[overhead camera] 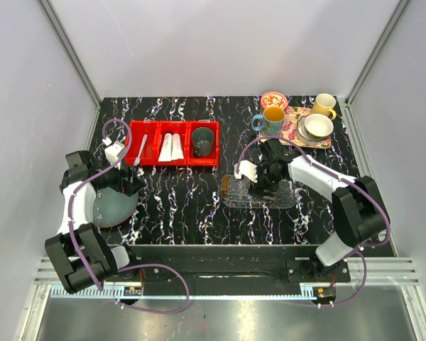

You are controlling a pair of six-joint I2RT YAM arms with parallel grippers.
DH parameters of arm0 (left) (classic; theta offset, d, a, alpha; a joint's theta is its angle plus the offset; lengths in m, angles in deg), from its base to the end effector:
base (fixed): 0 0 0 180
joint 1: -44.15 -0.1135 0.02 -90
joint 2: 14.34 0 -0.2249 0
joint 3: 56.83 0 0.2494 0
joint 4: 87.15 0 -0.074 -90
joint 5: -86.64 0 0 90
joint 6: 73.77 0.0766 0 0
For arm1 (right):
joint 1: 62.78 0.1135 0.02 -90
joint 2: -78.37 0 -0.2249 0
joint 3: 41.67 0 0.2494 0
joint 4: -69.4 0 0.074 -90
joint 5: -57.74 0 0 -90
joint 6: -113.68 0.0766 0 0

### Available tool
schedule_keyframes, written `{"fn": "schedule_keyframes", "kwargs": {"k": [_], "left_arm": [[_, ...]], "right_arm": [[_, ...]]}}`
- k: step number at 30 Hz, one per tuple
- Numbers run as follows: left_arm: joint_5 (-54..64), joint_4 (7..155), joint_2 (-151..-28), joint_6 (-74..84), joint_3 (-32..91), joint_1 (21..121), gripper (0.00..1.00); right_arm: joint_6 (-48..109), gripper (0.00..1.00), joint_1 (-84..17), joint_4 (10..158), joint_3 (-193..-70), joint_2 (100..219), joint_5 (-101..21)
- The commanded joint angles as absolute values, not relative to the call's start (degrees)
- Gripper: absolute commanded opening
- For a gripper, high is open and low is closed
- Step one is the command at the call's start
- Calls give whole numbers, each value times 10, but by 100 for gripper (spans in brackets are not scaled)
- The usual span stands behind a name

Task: Prepare toiletry sets of a toothbrush and toothpaste on the tray

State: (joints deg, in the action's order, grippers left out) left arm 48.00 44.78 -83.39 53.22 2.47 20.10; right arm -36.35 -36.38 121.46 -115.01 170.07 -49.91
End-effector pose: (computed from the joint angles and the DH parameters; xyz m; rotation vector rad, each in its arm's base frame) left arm 0.2529 0.0474 0.1782 0.5420 2.1163 -0.5793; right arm 0.2697 0.1598 0.1212 -1.9123 1.9291 0.2680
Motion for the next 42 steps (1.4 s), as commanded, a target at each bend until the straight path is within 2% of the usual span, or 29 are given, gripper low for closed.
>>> {"fn": "schedule_keyframes", "kwargs": {"k": [1,24,30,36,42], "left_arm": [[510,469,-834,539,46,197,99],[510,469,-831,549,38,197,99],[507,469,-830,552,36,197,99],[507,469,-827,554,32,197,99],[507,469,-826,556,30,198,99]], "right_arm": [[-376,45,-368,1198,-1154,1701,-497],[-389,59,-368,1207,-1160,1703,-473],[-388,70,-368,1209,-1163,1711,-475],[-390,77,-368,1211,-1169,1713,-474],[-393,89,-368,1216,-1174,1715,-473]]}}
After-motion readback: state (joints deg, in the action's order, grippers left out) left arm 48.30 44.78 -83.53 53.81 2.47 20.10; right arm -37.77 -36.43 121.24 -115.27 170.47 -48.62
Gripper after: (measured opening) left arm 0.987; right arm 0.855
